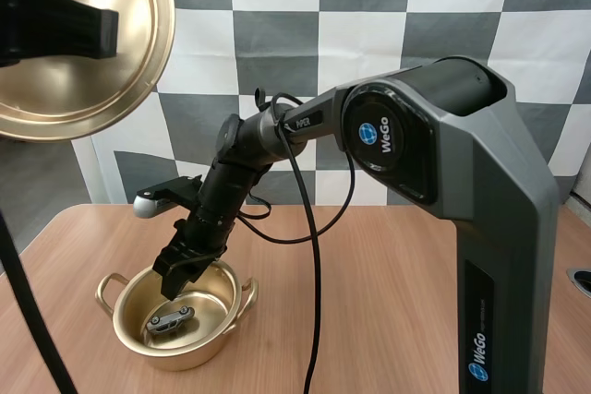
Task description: Open the pot, put the car inside, and close it
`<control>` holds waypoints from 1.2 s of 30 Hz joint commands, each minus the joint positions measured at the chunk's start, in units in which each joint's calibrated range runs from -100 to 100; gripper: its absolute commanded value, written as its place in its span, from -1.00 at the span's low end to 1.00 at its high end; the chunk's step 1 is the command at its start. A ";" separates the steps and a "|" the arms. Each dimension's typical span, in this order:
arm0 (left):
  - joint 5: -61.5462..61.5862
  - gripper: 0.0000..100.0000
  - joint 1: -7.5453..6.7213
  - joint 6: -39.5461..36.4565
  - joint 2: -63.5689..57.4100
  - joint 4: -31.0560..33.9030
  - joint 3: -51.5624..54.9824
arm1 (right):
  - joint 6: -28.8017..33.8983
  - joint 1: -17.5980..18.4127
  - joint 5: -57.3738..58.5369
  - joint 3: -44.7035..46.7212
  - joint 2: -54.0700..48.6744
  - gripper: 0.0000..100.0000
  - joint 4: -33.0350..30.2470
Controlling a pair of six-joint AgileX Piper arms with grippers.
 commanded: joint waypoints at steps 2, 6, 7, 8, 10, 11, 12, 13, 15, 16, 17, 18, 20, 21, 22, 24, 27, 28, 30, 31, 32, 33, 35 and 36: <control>0.00 -1.00 0.05 -0.06 0.03 -0.01 0.00 | -0.46 -0.03 2.79 -0.03 0.03 1.00 -0.87; 0.00 -1.00 0.05 -0.06 0.03 -0.01 0.00 | -0.75 -0.03 2.75 -0.03 0.03 1.00 -1.28; 0.00 -1.00 0.05 -0.06 0.03 -0.01 0.00 | -0.75 -0.03 2.75 -0.03 0.03 1.00 -1.63; 0.00 -1.00 0.05 -0.06 0.03 -0.01 0.00 | -0.75 -0.03 2.75 -0.03 0.03 1.00 -2.31; 0.00 -1.00 0.05 -0.06 0.03 -0.01 0.00 | -0.75 -0.03 1.01 -0.32 -0.59 1.00 -4.58; 0.00 -1.00 0.05 -0.06 0.03 -0.01 0.00 | -0.53 -0.03 -0.02 -1.03 -0.92 1.00 -6.83; 0.00 -1.00 0.05 -0.06 0.03 -0.01 0.00 | 0.65 -0.03 -1.53 -2.01 -1.44 1.00 -9.95; 0.00 -1.00 0.05 -0.06 0.03 -0.01 0.00 | 2.75 -0.03 -3.15 -3.48 -2.17 1.00 -13.42; 0.00 -1.00 0.05 -0.06 0.03 -0.01 0.00 | 7.70 -0.58 -5.72 -7.29 -3.70 1.00 -19.69; 0.00 -1.00 0.05 -0.06 0.03 -0.01 0.00 | 9.43 -1.03 -6.38 -9.54 -4.58 1.00 -22.38; 0.00 -1.00 0.05 -0.06 0.03 -0.01 0.00 | 10.36 -1.53 -6.53 -11.38 -5.26 1.00 -23.78; 0.00 -1.00 0.05 -0.06 0.03 -0.01 0.00 | 10.99 -2.28 -6.53 -13.86 -6.19 1.00 -24.34; 0.00 -1.00 0.05 -0.06 0.03 -0.01 0.00 | 11.43 -3.98 -5.05 -18.79 -7.82 1.00 -24.34; 0.00 -1.00 0.05 -0.06 0.03 -0.01 0.00 | 11.71 -4.74 -4.00 -20.71 -8.46 1.00 -24.34; 0.00 -1.00 0.05 -0.06 0.03 -0.01 0.00 | 11.81 -5.70 -2.47 -22.90 -9.20 1.00 -24.34; 0.00 -1.00 0.05 -0.06 0.03 -0.01 0.00 | 11.96 -7.82 0.79 -26.65 -10.48 1.00 -24.34; 0.00 -1.00 0.05 -0.06 0.03 -0.01 0.00 | 12.01 -11.35 4.72 -29.65 -12.43 1.00 -23.70; 0.00 -1.00 0.05 0.08 0.03 0.10 0.00 | 12.15 -12.79 5.44 -29.81 -13.23 1.00 -22.45; 0.00 -1.00 0.05 0.24 0.03 0.42 0.00 | 12.25 -15.53 8.90 -29.66 -14.65 1.00 -18.26; 0.00 -1.00 0.05 0.24 0.03 0.95 0.00 | 12.05 -17.02 11.99 -29.66 -15.15 1.00 -15.83; 0.00 -1.00 0.05 0.24 0.03 1.44 0.00 | 11.95 -18.54 14.23 -29.66 -15.69 1.00 -13.46; 0.00 -1.00 0.05 0.24 0.03 1.91 0.00 | 11.50 -19.97 14.23 -29.66 -16.03 1.00 -11.30; 0.00 -1.00 0.05 0.24 0.03 2.48 1.07 | 10.22 -22.70 14.23 -29.66 -16.60 1.00 -7.47; 0.00 -1.00 0.05 0.24 0.03 2.48 1.91 | 9.69 -23.74 14.23 -29.66 -16.87 1.00 -6.01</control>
